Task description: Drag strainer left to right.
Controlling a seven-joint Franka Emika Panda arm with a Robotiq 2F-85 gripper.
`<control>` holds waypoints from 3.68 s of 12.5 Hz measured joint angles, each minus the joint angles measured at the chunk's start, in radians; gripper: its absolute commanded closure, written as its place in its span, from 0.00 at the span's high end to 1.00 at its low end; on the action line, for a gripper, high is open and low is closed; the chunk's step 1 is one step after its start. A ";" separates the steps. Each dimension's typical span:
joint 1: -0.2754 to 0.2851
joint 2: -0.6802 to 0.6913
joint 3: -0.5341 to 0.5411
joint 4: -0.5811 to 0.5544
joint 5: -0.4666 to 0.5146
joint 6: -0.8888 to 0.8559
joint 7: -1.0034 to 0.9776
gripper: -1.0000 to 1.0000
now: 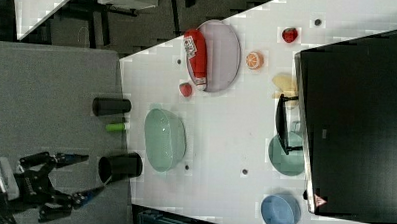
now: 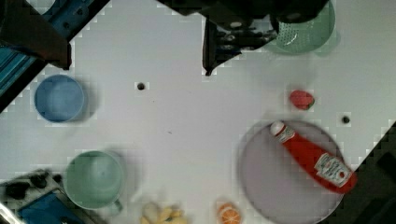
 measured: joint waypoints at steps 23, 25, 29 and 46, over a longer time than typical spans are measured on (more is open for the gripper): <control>0.095 0.958 0.507 -0.290 -0.068 1.069 1.188 1.00; 0.099 0.990 0.460 -0.310 -0.072 1.096 1.192 1.00; 0.147 1.004 0.362 -0.313 -0.047 1.160 1.202 1.00; 0.026 0.898 0.259 -0.423 -0.089 1.152 1.142 1.00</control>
